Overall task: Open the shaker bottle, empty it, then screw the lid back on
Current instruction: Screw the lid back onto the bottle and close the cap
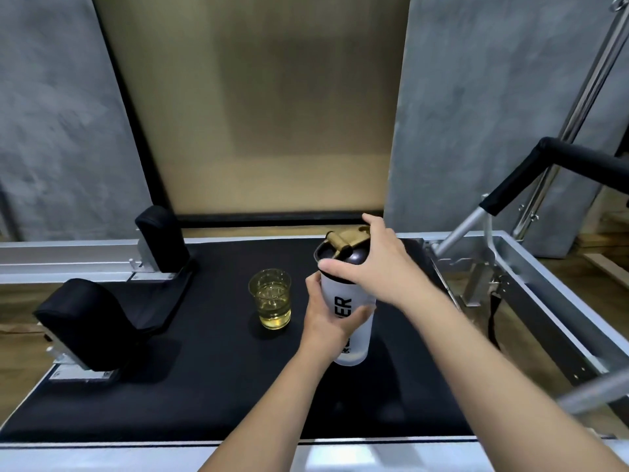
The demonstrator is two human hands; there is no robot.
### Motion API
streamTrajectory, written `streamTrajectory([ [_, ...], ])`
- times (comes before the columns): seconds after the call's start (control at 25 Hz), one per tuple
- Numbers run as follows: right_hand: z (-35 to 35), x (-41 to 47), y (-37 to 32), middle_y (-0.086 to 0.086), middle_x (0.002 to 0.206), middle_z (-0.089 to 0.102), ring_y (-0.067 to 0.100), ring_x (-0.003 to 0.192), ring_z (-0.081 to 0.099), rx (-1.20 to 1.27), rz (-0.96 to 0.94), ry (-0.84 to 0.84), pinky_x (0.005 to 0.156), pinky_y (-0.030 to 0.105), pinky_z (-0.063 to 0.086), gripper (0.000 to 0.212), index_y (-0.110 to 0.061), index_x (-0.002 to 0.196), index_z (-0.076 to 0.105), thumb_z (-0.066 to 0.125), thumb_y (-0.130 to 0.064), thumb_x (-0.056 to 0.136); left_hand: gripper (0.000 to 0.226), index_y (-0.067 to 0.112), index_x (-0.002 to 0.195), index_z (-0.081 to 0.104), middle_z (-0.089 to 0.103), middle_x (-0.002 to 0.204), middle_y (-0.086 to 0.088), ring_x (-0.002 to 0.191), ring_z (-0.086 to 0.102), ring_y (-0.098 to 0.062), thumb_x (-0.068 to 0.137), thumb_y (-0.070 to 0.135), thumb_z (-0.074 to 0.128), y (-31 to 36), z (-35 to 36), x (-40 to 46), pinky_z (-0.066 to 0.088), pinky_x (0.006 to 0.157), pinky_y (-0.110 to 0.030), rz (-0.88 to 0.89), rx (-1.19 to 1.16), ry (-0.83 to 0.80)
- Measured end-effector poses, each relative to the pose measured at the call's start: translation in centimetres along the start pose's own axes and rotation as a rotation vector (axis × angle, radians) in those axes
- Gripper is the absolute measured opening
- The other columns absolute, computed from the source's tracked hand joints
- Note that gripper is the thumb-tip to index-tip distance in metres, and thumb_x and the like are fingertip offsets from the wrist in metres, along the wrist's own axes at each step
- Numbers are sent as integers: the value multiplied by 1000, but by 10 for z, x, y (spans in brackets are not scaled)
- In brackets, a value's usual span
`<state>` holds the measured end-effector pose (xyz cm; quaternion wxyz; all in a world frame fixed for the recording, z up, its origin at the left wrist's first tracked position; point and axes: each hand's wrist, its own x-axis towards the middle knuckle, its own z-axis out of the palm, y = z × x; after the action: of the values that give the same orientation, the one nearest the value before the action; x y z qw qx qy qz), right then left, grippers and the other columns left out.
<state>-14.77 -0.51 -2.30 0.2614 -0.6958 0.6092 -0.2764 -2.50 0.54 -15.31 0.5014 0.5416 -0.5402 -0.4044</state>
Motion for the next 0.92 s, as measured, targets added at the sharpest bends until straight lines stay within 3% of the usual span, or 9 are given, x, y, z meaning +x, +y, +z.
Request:
streamTrajectory([
  [0.08, 18, -9, -8, 8, 153, 42, 31, 142, 40, -158, 40, 163, 112, 50, 40, 125, -27, 160, 14, 59, -92, 63, 87, 37, 133, 29, 54, 121, 20, 105, 60, 11, 78, 18, 94, 2, 2, 2, 47, 85, -13, -31, -17, -3],
  [0.24, -4, -17, -17, 14, 142, 59, 37, 128, 58, -330, 35, 200, 104, 54, 46, 131, -26, 163, -2, 45, -99, 65, 82, 33, 128, 32, 55, 118, 21, 105, 60, 18, 76, 24, 96, 0, -5, 5, 49, 85, -7, -9, -22, 0],
  [0.32, -23, -18, -17, 13, 129, 66, 35, 118, 63, -308, -58, 310, 91, 49, 49, 125, -24, 163, 4, 53, -92, 70, 83, 38, 126, 38, 65, 123, 12, 113, 68, 0, 66, 37, 96, -4, -8, 6, 57, 96, -27, 5, -30, 19],
  [0.4, -34, -13, -13, 10, 145, 52, 33, 134, 48, -267, -180, 196, 106, 51, 43, 117, -28, 163, 7, 68, -76, 76, 84, 37, 129, 39, 68, 125, 10, 113, 69, -1, 68, 38, 97, -5, -8, 3, 57, 96, -32, 14, -14, -3],
  [0.48, -34, -5, 0, 3, 163, 34, 28, 149, 30, -172, -210, -99, 117, 47, 33, 109, -34, 164, 8, 77, -55, 81, 83, 31, 133, 38, 66, 126, 12, 112, 67, 4, 75, 31, 97, -5, -8, 0, 55, 94, -28, 25, -19, -22],
  [0.56, -32, 1, 13, -2, 157, 43, 20, 144, 41, -62, -169, -210, 113, 37, 39, 97, -42, 158, 24, 75, -51, 77, 83, 31, 134, 38, 66, 129, 11, 114, 67, 4, 75, 28, 96, -5, -9, -1, 56, 96, -30, 34, -20, -22],
  [0.68, -28, 3, 15, -1, 139, 54, 13, 126, 50, -46, -164, -157, 96, 30, 43, 91, -43, 151, 35, 75, -59, 71, 84, 32, 134, 38, 66, 128, 11, 113, 68, 3, 74, 32, 96, -6, -11, 1, 59, 99, -36, 20, -21, -20],
  [0.8, -17, -2, 4, 0, 143, 51, 20, 133, 44, -211, -145, 44, 94, 36, 43, 103, -30, 154, 33, 78, -70, 71, 81, 34, 132, 34, 62, 122, 12, 103, 66, 5, 79, 29, 95, 1, -7, 0, 53, 85, -23, 1, 5, -44],
  [0.92, -13, -8, -5, 0, 142, 54, 24, 131, 52, -439, -137, 227, 88, 41, 45, 107, -26, 151, 35, 66, -86, 68, 84, 36, 132, 32, 62, 120, 9, 108, 64, -4, 77, 30, 95, 4, -4, 0, 53, 85, -26, -14, -1, -42],
])
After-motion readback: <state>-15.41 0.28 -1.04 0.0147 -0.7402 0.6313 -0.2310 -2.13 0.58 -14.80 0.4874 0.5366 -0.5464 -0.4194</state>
